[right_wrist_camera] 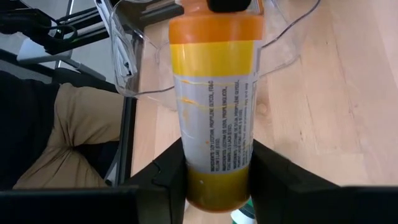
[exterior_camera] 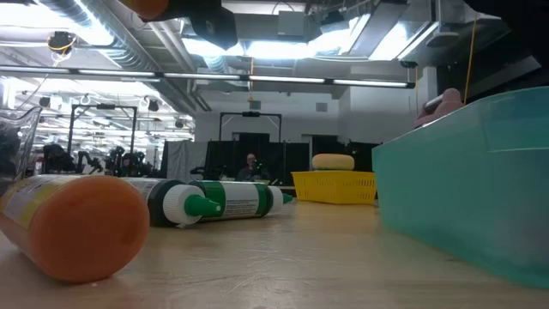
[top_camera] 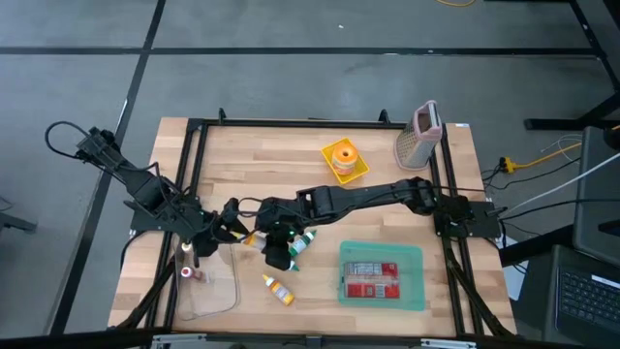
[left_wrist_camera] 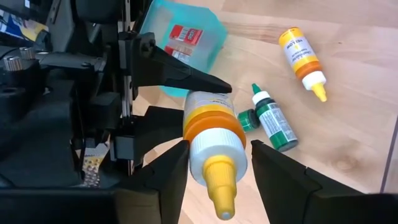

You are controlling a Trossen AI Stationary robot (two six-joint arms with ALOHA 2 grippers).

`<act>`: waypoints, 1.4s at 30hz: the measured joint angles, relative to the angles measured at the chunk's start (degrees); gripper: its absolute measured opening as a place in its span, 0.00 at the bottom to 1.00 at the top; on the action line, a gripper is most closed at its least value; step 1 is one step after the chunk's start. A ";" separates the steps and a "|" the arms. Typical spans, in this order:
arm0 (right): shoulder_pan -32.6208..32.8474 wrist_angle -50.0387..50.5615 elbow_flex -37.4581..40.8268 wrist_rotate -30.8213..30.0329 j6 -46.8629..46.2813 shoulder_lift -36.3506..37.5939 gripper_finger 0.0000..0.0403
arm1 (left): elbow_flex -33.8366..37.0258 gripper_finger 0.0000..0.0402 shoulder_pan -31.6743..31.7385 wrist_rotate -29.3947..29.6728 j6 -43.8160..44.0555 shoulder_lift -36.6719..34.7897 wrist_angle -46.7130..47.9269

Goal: Pick & Place Food Item
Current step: Put the top yellow food coloring bottle into the transparent bin

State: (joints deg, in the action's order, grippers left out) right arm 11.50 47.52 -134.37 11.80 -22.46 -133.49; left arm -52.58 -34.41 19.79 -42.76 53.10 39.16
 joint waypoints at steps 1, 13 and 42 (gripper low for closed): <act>0.05 0.01 0.00 0.01 0.00 0.00 0.32 | 0.00 0.42 0.00 0.00 0.00 0.00 -0.02; 0.10 -0.27 0.00 0.48 0.00 0.00 0.32 | 0.00 0.32 0.00 -0.19 -0.01 0.00 -0.36; -0.87 5.64 -0.02 0.77 0.22 0.02 0.66 | 0.11 0.29 -2.71 -0.22 11.29 -0.04 12.69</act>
State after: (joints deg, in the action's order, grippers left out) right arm 10.63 53.15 -134.39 12.58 -22.24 -133.47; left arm -52.47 -37.12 19.57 -31.47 53.06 51.85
